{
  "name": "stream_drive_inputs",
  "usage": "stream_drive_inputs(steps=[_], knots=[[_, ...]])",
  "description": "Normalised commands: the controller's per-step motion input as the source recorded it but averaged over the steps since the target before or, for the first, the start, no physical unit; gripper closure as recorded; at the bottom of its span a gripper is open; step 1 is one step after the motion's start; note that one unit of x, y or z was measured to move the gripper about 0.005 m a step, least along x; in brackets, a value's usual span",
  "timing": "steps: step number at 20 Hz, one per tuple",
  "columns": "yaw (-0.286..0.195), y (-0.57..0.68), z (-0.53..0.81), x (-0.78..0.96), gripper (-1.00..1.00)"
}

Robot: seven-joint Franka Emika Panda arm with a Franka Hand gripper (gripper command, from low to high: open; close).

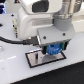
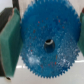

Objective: Insert the blue gear onto the right peg, followed by the red gear

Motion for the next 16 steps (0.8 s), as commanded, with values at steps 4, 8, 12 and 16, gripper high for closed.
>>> stream_drive_inputs(steps=[4,8,12,16], knots=[[0.0,0.01,-0.32,0.17,1.0],[0.0,0.01,-0.3,0.17,1.0],[0.0,0.03,-0.14,0.09,1.0],[0.0,0.07,0.0,0.01,-1.0]])
